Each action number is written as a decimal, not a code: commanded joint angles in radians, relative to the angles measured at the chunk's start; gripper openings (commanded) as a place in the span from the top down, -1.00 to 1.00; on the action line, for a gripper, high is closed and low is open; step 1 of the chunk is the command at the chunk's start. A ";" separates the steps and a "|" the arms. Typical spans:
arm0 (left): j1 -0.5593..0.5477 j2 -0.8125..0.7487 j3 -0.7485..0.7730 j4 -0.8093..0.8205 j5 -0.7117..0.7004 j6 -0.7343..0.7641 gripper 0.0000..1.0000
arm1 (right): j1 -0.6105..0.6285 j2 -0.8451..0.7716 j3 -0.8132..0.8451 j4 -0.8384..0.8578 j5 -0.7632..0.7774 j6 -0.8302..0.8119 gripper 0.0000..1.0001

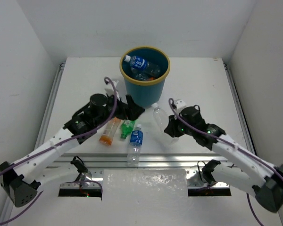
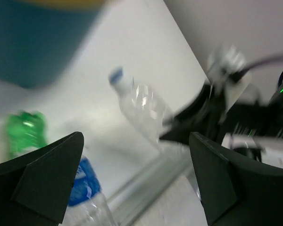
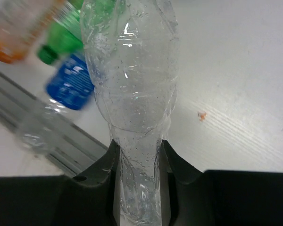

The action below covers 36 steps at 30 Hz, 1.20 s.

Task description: Put the plastic bottles in the bin

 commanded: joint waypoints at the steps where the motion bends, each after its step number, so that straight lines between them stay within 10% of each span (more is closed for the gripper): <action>1: -0.055 -0.028 -0.079 0.343 0.291 -0.072 -0.85 | -0.033 -0.154 0.045 0.007 -0.078 0.019 0.96; 13: -0.135 0.111 -0.049 0.528 0.395 -0.023 -0.91 | -0.043 -0.296 0.088 0.252 -0.501 0.108 0.90; 21: -0.158 0.099 -0.003 0.355 0.213 0.009 -0.90 | -0.044 -0.374 0.039 0.308 -0.293 0.123 0.92; 29: -0.158 0.149 0.031 0.443 0.329 -0.021 -0.92 | -0.043 -0.308 0.008 0.485 -0.635 0.132 0.92; 32: -0.158 0.150 0.034 0.554 0.397 -0.050 -0.63 | -0.043 -0.308 -0.001 0.474 -0.589 0.120 0.91; 34: -0.158 0.148 0.059 0.554 0.382 -0.046 0.50 | -0.043 -0.322 0.010 0.445 -0.543 0.108 0.89; 36: -0.158 0.145 0.091 0.507 0.342 -0.037 0.87 | -0.044 -0.331 0.022 0.408 -0.491 0.103 0.53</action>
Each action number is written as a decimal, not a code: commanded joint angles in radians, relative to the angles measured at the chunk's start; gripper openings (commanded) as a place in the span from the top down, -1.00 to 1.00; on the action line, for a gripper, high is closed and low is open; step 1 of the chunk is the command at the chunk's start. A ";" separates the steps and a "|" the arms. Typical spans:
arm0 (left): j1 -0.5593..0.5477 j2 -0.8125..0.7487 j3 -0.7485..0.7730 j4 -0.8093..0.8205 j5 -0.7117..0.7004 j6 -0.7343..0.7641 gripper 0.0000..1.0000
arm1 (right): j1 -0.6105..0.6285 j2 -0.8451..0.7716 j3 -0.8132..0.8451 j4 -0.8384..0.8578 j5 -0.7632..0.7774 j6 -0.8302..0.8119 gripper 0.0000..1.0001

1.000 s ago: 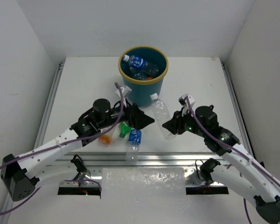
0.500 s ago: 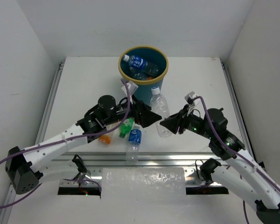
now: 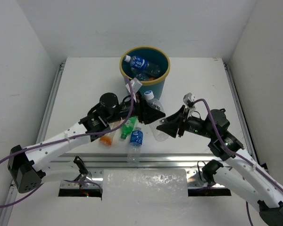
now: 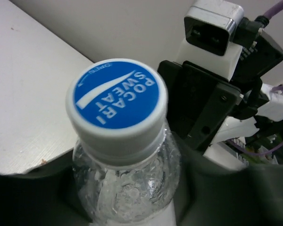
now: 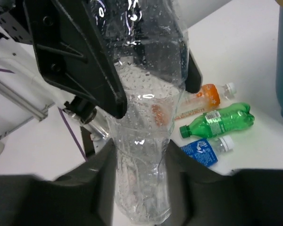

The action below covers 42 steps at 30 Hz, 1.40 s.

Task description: Put the plastic bottles in the bin

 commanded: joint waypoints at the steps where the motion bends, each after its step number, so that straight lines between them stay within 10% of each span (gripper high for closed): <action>1: -0.003 -0.015 0.095 0.047 -0.037 0.017 0.94 | 0.002 -0.037 0.027 -0.013 0.084 -0.006 0.17; 3: -0.002 -0.006 0.165 -0.054 -0.121 0.036 0.99 | 0.002 -0.059 0.028 -0.058 0.220 0.006 -0.97; 8: 0.053 0.154 0.539 -0.361 -0.548 0.149 0.99 | 0.002 -0.129 0.058 -0.332 0.649 0.058 -0.98; 18: 0.246 0.720 1.155 -0.444 -0.703 0.293 0.49 | 0.000 -0.260 0.062 -0.487 0.736 0.002 -0.98; 23: 0.259 0.927 1.449 -0.587 -0.584 0.281 -0.59 | 0.000 -0.209 0.081 -0.529 0.684 -0.040 -0.98; 34: 0.257 0.660 1.307 -0.631 -0.669 0.270 -0.86 | 0.011 0.186 0.009 -0.348 0.522 0.097 -0.98; 42: 0.259 0.051 0.881 -0.741 -0.856 0.194 -0.93 | 0.305 0.599 0.126 -0.236 0.842 0.363 -0.98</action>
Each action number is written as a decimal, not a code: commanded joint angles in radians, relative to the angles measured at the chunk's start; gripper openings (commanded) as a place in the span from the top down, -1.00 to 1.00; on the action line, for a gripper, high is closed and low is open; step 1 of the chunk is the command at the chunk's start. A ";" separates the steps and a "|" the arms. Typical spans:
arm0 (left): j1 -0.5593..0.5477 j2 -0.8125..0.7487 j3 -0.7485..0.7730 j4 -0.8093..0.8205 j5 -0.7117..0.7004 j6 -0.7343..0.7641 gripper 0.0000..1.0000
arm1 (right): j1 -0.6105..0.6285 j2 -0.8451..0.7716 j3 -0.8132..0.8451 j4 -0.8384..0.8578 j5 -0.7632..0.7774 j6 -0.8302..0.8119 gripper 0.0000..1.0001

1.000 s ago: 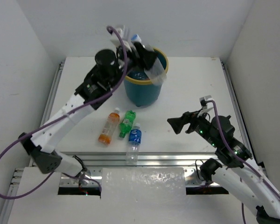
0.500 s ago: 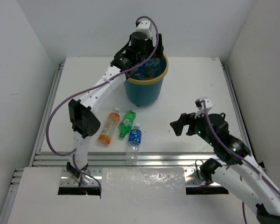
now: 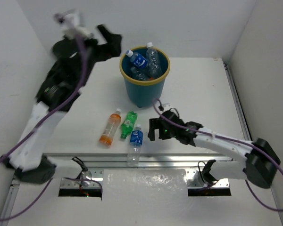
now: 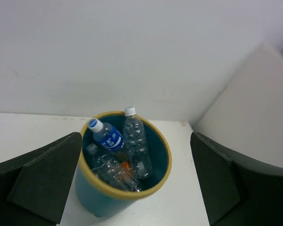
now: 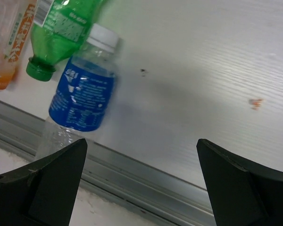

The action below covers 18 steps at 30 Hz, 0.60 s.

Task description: Put the plastic bottles in the bin

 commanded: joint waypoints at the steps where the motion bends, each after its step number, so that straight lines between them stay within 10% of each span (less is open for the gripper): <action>1: 0.002 -0.283 -0.193 -0.066 -0.113 -0.067 -0.94 | 0.167 0.135 0.109 0.102 0.211 0.168 -0.98; 5: 0.002 -0.517 -0.518 -0.095 -0.102 -0.110 -0.96 | 0.307 0.298 0.213 0.045 0.347 0.278 -0.98; 18: 0.001 -0.612 -0.797 -0.178 0.040 -0.104 -0.96 | 0.378 0.490 0.198 0.033 0.333 0.430 -0.85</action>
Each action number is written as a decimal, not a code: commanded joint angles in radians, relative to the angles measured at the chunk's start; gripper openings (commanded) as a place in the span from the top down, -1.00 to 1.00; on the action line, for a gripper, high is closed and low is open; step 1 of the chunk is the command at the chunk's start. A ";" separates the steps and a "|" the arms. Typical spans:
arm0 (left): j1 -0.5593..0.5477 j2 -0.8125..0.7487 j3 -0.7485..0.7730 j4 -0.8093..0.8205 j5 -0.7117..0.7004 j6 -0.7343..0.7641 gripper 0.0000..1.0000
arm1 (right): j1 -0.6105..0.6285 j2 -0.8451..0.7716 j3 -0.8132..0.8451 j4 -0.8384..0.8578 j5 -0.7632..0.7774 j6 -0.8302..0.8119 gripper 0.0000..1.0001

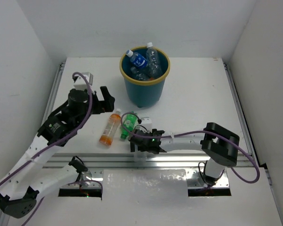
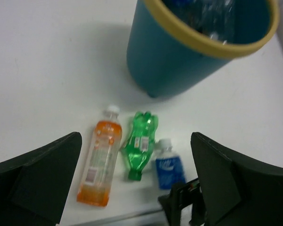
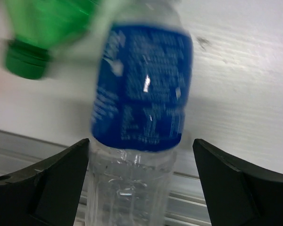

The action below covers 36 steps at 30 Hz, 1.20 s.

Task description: Put the plastic bottles in the bin

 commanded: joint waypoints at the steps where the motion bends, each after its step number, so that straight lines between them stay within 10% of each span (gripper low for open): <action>1: 0.001 -0.058 -0.004 0.013 0.065 -0.002 -0.96 | 0.001 -0.045 -0.090 0.034 0.009 0.058 -0.76; 10: 0.001 -0.087 -0.113 0.110 0.345 -0.058 -0.96 | 0.001 -0.527 -0.443 0.109 0.073 0.007 0.29; 19: -0.040 -0.095 -0.501 0.946 0.930 -0.333 -1.00 | -0.020 -1.206 -0.500 0.177 0.022 -0.476 0.57; 24: -0.221 0.047 -0.448 1.022 0.861 -0.263 -0.99 | -0.020 -1.200 -0.382 0.212 -0.337 -0.620 0.55; 33: -0.243 0.155 -0.419 1.133 0.924 -0.270 -0.99 | -0.020 -1.087 -0.339 0.336 -0.471 -0.646 0.55; 35: -0.243 0.163 -0.420 1.168 0.950 -0.281 -0.82 | -0.020 -1.039 -0.327 0.345 -0.488 -0.649 0.53; 36: -0.243 0.163 -0.416 1.188 0.977 -0.287 -0.39 | -0.020 -1.004 -0.319 0.367 -0.486 -0.652 0.52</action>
